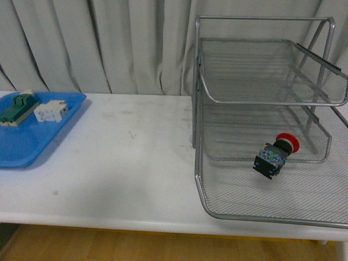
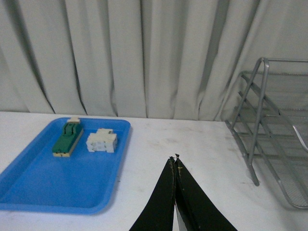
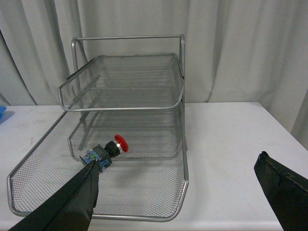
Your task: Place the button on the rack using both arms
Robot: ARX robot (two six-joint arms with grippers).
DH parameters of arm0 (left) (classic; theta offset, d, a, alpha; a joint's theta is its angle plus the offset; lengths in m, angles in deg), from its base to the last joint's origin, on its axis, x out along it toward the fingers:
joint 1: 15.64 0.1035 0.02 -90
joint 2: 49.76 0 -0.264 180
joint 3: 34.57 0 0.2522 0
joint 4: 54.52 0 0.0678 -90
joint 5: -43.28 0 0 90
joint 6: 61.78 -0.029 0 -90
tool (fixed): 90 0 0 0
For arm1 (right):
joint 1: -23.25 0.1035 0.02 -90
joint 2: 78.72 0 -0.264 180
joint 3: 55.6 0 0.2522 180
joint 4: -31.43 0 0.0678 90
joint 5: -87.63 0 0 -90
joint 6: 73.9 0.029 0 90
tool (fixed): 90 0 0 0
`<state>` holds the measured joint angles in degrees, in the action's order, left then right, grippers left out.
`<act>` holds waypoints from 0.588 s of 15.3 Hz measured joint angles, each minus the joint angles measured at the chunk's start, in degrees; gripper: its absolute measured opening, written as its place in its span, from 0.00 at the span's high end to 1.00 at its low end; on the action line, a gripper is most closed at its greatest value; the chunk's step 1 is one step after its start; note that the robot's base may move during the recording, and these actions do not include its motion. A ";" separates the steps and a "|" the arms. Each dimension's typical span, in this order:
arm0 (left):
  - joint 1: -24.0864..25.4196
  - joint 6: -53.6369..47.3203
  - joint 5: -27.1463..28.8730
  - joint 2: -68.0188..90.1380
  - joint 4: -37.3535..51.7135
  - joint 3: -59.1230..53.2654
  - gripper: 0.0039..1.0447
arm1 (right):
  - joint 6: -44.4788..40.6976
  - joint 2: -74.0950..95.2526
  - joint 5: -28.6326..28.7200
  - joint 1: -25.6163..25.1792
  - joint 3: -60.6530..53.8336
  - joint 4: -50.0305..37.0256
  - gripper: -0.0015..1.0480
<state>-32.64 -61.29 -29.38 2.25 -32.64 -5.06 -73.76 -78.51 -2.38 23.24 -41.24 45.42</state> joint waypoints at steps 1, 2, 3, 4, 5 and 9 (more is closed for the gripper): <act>2.03 0.00 -1.70 -3.02 -0.02 -1.90 0.99 | 0.00 0.00 0.00 0.00 0.00 0.00 0.06; 3.91 -0.02 -3.96 -5.60 -0.81 -4.26 0.99 | 0.00 0.00 0.00 0.00 0.02 0.00 0.06; 5.35 -0.04 -5.66 -7.50 -1.75 -6.12 0.99 | 0.00 0.00 0.00 0.00 0.02 0.02 0.06; 6.91 -0.04 -7.26 -10.16 -2.67 -7.67 0.99 | 0.00 0.00 0.00 0.00 0.02 0.00 0.06; 8.20 -0.04 -8.33 -12.63 -3.54 -8.68 0.99 | 0.00 0.00 0.00 0.00 0.02 0.00 0.06; 11.08 -0.07 -11.34 -18.91 -7.37 -11.54 0.99 | 0.00 0.00 0.00 0.00 0.00 0.00 0.06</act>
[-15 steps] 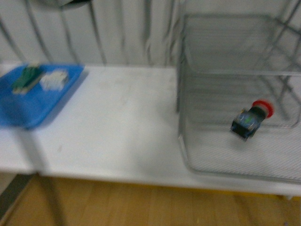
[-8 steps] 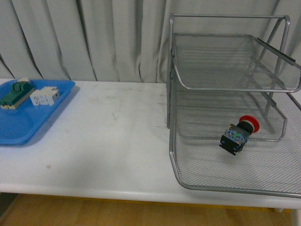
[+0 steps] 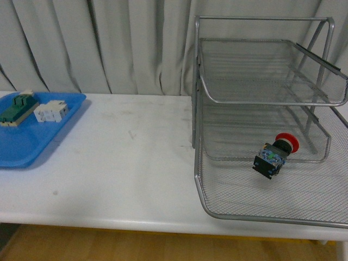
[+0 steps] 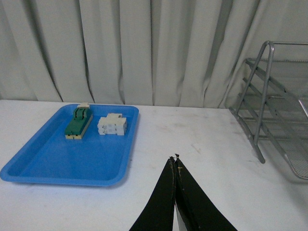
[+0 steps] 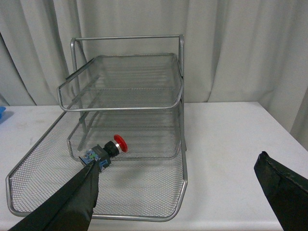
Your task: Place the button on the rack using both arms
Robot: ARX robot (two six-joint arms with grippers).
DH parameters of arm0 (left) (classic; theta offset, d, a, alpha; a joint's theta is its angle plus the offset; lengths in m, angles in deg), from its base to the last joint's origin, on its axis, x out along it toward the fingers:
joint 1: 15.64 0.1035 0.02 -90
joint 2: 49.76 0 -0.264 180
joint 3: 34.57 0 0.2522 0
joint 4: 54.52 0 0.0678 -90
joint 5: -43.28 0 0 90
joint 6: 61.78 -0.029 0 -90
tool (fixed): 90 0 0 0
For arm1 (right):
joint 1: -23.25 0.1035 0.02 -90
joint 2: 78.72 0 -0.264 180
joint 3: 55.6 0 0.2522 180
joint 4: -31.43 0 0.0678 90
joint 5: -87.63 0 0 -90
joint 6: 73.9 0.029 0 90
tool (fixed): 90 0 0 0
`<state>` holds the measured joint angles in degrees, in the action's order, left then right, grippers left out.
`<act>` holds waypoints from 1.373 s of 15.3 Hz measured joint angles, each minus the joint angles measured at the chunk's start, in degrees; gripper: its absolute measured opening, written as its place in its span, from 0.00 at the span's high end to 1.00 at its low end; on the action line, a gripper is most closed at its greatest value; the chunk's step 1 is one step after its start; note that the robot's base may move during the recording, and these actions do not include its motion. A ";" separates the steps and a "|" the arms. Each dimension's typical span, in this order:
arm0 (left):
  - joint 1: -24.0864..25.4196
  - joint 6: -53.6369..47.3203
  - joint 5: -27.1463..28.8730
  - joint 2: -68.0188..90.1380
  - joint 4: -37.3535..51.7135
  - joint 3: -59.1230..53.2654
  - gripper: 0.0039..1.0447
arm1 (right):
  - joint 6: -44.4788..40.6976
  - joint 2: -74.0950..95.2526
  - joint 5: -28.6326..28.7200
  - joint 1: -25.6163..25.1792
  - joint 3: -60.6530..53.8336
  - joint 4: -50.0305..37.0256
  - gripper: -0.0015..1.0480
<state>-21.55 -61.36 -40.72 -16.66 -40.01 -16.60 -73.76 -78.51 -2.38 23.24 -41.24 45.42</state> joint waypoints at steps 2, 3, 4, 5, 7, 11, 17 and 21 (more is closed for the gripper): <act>5.11 -0.04 -5.25 -3.15 -2.14 -0.92 0.99 | 0.00 0.00 0.02 0.00 0.00 -0.02 0.06; 6.36 0.02 -4.94 -4.52 -3.13 -1.22 0.99 | 0.00 0.00 -0.02 0.00 0.00 0.02 0.06; 6.08 -0.04 -5.90 -6.54 -4.48 -1.55 0.99 | 0.00 0.00 0.00 0.00 0.00 0.00 0.06; 5.68 -0.07 -6.05 -7.56 -5.25 -1.79 0.99 | 0.00 0.00 -0.02 0.00 0.00 0.00 0.06; 5.77 -0.04 -6.01 -9.18 -5.01 -3.72 0.99 | 0.00 0.00 -0.02 0.00 0.00 0.02 0.06; 5.81 -0.07 -5.99 -17.14 -12.39 -3.72 0.99 | 0.00 0.00 -0.02 0.00 0.00 0.00 0.06; 5.81 -0.07 -5.99 -23.41 -18.43 -3.72 0.99 | 0.00 0.00 0.00 0.00 0.00 0.00 0.06; 5.81 -0.31 -5.86 -32.61 -28.70 -3.69 0.99 | 0.00 0.00 0.00 0.00 0.02 -0.04 0.06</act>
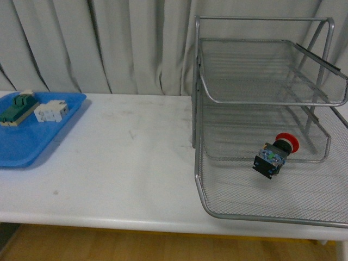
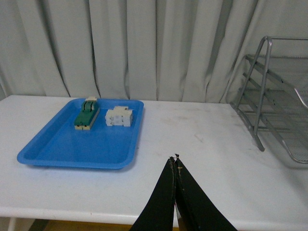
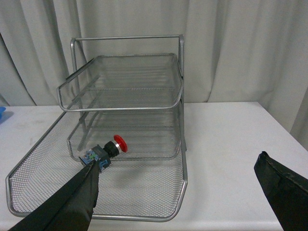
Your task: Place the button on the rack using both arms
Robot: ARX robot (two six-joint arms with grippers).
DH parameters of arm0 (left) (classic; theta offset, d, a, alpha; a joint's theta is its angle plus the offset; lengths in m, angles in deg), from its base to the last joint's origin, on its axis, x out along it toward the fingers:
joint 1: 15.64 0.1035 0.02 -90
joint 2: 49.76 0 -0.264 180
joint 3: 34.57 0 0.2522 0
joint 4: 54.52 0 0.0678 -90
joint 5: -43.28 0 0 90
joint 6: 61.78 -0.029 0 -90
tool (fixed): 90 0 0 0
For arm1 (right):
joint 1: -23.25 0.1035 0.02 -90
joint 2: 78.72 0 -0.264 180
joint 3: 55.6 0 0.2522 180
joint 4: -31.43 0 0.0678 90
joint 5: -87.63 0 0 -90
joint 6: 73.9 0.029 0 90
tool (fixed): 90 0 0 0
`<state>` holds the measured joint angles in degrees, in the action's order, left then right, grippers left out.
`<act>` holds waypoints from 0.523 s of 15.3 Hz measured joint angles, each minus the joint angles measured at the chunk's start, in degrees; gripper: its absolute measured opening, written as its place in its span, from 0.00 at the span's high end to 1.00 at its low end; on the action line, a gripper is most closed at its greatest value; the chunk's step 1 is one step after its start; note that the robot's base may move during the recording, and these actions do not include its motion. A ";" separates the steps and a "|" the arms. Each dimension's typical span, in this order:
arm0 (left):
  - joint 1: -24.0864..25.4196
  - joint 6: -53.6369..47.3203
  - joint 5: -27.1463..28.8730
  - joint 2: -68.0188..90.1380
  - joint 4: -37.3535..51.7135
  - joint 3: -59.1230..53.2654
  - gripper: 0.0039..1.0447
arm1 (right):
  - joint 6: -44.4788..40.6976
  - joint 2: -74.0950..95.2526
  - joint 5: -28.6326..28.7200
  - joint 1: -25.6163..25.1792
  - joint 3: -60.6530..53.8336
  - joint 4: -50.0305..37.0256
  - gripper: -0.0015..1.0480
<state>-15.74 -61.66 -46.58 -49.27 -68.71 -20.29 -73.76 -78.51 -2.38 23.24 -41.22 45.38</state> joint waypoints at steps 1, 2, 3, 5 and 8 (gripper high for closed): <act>0.00 0.00 -0.13 0.00 0.37 0.00 0.98 | 0.00 0.00 0.00 0.00 -0.02 0.02 0.06; 0.00 -0.07 -0.15 0.00 0.20 0.00 0.86 | 0.00 0.00 0.00 0.00 0.00 0.00 0.06; 0.00 -0.07 -0.13 0.00 0.24 0.00 0.76 | 0.00 0.00 0.00 0.00 -0.02 0.02 0.06; 0.00 -0.07 -0.13 0.00 0.24 0.00 0.49 | 0.00 0.00 0.00 0.00 0.00 0.02 0.06; 0.00 -0.09 -0.13 0.00 0.24 0.00 0.15 | -1.70 16.50 7.15 -2.60 2.25 -17.64 0.06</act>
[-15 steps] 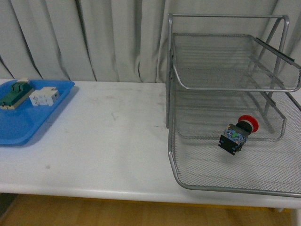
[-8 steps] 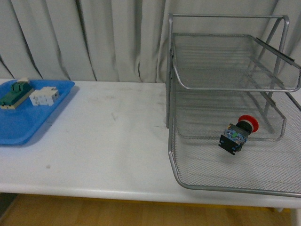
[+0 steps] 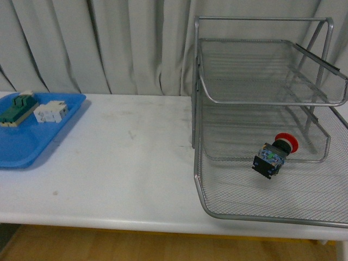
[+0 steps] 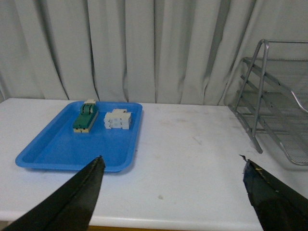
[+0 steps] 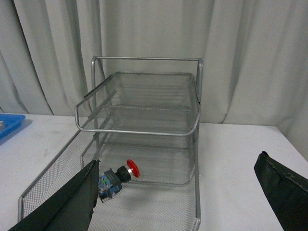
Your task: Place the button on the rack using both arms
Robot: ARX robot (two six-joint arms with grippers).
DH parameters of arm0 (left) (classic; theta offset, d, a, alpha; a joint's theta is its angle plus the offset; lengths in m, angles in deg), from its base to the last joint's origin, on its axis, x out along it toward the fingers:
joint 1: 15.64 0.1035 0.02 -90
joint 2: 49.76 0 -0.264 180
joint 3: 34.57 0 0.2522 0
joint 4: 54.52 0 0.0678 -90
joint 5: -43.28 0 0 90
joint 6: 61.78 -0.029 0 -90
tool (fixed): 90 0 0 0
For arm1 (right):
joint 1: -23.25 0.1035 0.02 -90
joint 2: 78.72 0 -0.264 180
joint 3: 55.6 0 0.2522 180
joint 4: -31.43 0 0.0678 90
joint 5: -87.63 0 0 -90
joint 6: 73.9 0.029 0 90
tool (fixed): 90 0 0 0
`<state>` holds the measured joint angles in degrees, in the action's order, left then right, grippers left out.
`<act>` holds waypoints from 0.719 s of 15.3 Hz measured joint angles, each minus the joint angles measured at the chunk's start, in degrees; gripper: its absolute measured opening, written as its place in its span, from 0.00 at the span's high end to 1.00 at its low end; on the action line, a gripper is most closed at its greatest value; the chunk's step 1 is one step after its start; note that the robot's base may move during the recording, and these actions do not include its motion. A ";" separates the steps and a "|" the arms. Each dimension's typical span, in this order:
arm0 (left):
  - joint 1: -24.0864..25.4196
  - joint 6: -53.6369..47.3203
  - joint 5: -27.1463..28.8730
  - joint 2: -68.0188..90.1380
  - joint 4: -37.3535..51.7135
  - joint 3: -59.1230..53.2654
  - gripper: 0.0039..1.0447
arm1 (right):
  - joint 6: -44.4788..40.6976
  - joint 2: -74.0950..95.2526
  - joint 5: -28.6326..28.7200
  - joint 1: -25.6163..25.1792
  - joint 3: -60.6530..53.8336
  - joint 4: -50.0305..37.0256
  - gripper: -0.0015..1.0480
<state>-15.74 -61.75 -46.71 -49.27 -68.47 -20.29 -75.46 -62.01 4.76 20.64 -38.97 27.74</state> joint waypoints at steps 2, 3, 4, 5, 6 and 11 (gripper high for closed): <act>0.00 -0.04 0.00 0.00 0.00 0.00 0.07 | 2.12 20.24 0.42 1.40 7.61 -9.16 0.06; 0.00 -0.04 0.00 0.00 0.00 0.00 0.06 | 3.43 27.26 0.59 2.45 11.56 -7.52 0.06; 0.00 -0.04 0.00 0.00 0.00 0.00 0.06 | 4.94 35.76 0.33 3.87 15.30 -3.67 0.06; 0.00 -0.04 0.00 0.00 0.00 0.00 0.06 | 5.86 41.09 0.31 4.61 17.38 -0.39 0.11; 0.00 -0.04 0.00 0.00 0.00 0.00 0.06 | 6.56 45.66 -0.22 5.31 19.04 2.16 0.23; 0.00 -0.04 0.00 0.00 0.00 0.00 0.06 | 9.53 49.92 1.73 8.94 20.39 9.46 0.79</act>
<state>-15.74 -61.79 -46.71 -49.27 -68.47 -20.29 -65.93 -12.09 6.49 29.58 -18.58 37.20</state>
